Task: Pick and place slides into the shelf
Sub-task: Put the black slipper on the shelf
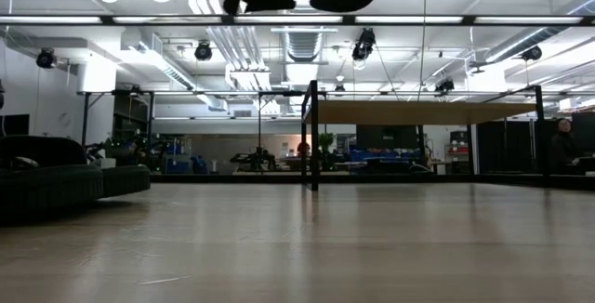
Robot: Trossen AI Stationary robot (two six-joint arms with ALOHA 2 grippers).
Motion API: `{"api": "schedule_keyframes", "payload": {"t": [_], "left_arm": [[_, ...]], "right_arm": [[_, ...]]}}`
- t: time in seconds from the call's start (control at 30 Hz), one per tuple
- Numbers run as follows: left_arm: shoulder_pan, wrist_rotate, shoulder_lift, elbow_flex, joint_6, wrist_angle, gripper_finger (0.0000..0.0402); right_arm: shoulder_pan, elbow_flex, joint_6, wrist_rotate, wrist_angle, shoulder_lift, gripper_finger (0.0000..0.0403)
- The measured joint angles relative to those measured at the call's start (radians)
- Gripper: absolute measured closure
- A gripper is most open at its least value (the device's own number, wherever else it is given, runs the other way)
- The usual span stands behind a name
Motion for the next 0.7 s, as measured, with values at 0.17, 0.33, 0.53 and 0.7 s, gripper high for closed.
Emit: {"api": "schedule_keyframes", "payload": {"t": [0.17, 0.33, 0.53, 0.7], "left_arm": [[0.0, 0.015, -0.08, -0.077, -0.05, 0.005, 0.019], [0.0, 0.046, -0.167, -0.149, -0.098, 0.02, 0.019], [-0.001, 0.09, -0.243, -0.245, -0.124, 0.093, 0.0189], [-0.001, 0.09, -0.282, -0.314, -0.123, 0.149, 0.0189]], "right_arm": [[-0.038, -0.04, 0.0, -0.012, 0.004, -0.045, 0.0394], [-0.072, -0.12, -0.025, -0.065, 0.061, -0.13, 0.0394], [-0.116, -0.29, -0.069, -0.082, 0.141, -0.264, 0.0394], [-0.153, -0.46, -0.112, -0.046, 0.188, -0.38, 0.0394]]}}
